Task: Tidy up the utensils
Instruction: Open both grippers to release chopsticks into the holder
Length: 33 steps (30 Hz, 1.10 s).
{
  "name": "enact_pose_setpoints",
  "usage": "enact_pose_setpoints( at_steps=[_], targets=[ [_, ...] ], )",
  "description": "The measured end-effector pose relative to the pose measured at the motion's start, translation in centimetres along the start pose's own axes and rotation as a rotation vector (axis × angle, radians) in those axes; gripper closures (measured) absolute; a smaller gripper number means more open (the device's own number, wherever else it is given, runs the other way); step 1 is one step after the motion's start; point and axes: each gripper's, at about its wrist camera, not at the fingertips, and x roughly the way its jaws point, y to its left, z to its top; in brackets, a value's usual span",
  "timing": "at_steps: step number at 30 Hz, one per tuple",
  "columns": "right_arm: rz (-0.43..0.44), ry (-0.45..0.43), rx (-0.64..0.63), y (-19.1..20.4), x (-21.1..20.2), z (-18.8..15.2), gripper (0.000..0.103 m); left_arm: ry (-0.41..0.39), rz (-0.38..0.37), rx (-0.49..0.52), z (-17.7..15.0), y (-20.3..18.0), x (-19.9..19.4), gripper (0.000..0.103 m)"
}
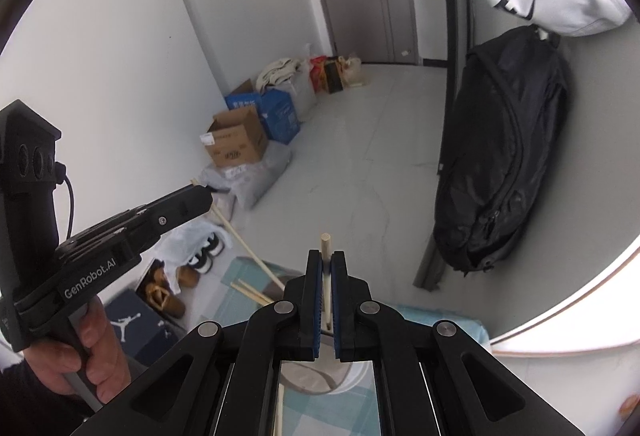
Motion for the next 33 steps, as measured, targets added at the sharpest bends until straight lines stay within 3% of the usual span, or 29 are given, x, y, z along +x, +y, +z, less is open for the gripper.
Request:
enact_pose_setpoints(
  at_steps=[4, 9, 10, 12, 14, 16, 21, 25, 33],
  targets=[
    [0.033, 0.030, 0.003, 0.3, 1.6, -0.1, 0.098, 0.065, -0.043, -0.038, -0.2, 1.1, 1.2, 0.103],
    [0.144, 0.031, 0.072, -0.2, 3.0, -0.5, 0.093, 0.153, -0.057, -0.096, 0.3, 2.3, 1.9, 0.102],
    [0.169, 0.026, 0.095, -0.5, 3.0, -0.7, 0.087, 0.147, -0.072, -0.099, 0.5, 2.5, 1.6, 0.100],
    [0.196, 0.009, 0.123, -1.0, 2.8, -1.0, 0.076, 0.135, -0.047, -0.079, 0.6, 2.4, 0.9, 0.088],
    [0.217, -0.021, 0.137, -1.3, 2.2, -1.5, 0.064, 0.104, -0.041, -0.076, 0.7, 2.4, 0.1, 0.057],
    [0.228, -0.042, 0.153, -1.5, 1.6, -2.0, 0.057, 0.079, -0.037, -0.089, 0.6, 2.7, -0.4, 0.045],
    [0.229, -0.112, 0.196, -2.3, -0.5, -3.2, 0.049, 0.069, 0.024, -0.092, 0.1, 2.9, -0.9, 0.045],
    [0.176, -0.181, 0.212, -2.4, -2.4, -4.0, 0.037, 0.068, 0.091, -0.058, -0.5, 2.5, -1.5, 0.045],
    [0.159, -0.244, 0.193, -1.5, -4.8, -5.0, 0.033, 0.028, 0.145, -0.037, -1.2, 1.8, -3.9, 0.044]
  ],
)
